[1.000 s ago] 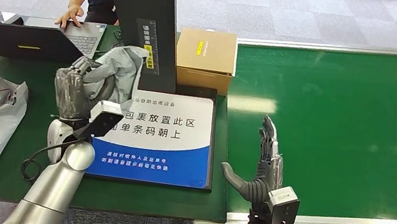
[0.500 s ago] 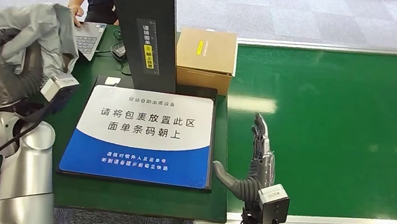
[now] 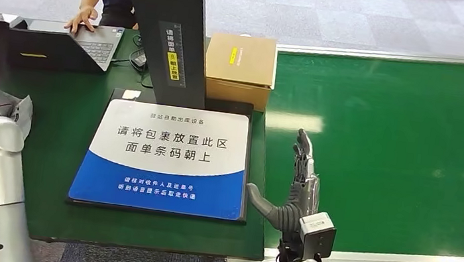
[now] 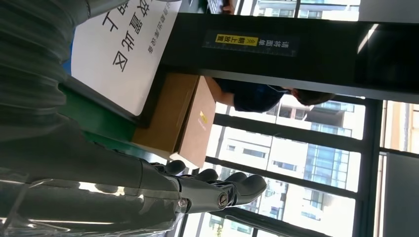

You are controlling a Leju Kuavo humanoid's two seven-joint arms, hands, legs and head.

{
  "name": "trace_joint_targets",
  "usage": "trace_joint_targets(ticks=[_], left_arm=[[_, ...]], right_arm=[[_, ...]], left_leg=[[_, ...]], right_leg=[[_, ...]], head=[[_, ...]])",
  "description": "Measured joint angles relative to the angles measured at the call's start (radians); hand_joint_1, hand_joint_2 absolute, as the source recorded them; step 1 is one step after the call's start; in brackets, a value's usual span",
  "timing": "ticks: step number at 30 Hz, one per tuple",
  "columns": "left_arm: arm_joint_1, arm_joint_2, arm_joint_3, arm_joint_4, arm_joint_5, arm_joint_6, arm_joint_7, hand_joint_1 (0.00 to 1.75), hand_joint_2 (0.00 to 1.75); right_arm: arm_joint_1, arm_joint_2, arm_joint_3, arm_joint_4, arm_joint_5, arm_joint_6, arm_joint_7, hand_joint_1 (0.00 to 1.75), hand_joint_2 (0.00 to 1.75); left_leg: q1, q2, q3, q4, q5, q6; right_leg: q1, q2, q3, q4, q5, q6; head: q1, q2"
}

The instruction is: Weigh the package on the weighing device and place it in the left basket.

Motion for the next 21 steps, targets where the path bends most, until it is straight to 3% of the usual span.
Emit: trace_joint_targets(ticks=[3,7,8,11,12,17,21], left_arm=[[-0.058,0.111,-0.142,0.107,-0.002,0.000,0.145,1.75,1.75],[-0.136,0.212,-0.305,0.253,-0.002,0.000,0.254,1.75,1.75],[-0.157,0.231,-0.339,0.293,-0.002,0.000,0.266,1.53,1.75],[-0.216,0.263,-0.405,0.421,-0.002,0.000,0.254,0.27,1.75],[-0.235,0.267,-0.416,0.463,-0.002,0.000,0.249,0.05,1.75],[-0.346,0.268,-0.432,0.738,-0.002,-0.008,0.269,0.00,1.75],[-0.396,0.267,-0.438,0.884,-0.002,-0.024,0.288,0.00,1.75]], right_arm=[[-0.007,0.000,0.008,0.003,0.000,0.004,0.000,0.00,1.75],[-0.016,0.000,0.022,0.009,-0.003,0.020,0.001,0.00,1.75],[-0.018,0.000,0.026,0.010,-0.004,0.023,0.002,0.00,1.75],[-0.028,0.000,0.034,0.015,-0.004,0.030,0.004,0.00,1.75],[-0.030,0.001,0.037,0.017,-0.005,0.030,0.004,0.00,1.75],[-0.037,0.002,0.052,0.020,-0.007,0.017,0.005,0.00,1.75],[-0.037,0.002,0.056,0.020,-0.007,0.014,0.005,0.00,1.75]], left_leg=[[0.000,-0.002,-0.001,0.000,0.001,-0.001],[0.000,-0.001,-0.001,0.000,0.001,-0.001],[0.000,-0.001,-0.001,0.000,0.001,-0.001],[0.000,-0.001,-0.001,0.000,0.001,-0.001],[0.000,-0.001,-0.001,0.000,0.001,-0.001],[0.000,0.000,-0.001,0.000,0.001,-0.001],[0.000,0.000,-0.001,0.000,0.001,-0.001]], right_leg=[[0.000,-0.002,0.000,0.000,0.000,0.000],[0.000,0.000,0.000,0.001,0.001,-0.001],[0.000,0.000,0.000,0.001,0.001,-0.001],[0.000,0.000,0.000,0.001,0.001,-0.001],[0.000,0.000,-0.001,0.001,0.001,-0.001],[0.000,0.000,-0.001,0.001,0.002,-0.002],[0.000,0.000,-0.001,0.001,0.002,-0.002]], head=[[0.000,0.000],[0.000,0.000],[0.000,0.000],[0.000,0.000],[0.000,0.000],[0.000,0.000],[0.000,0.000]])
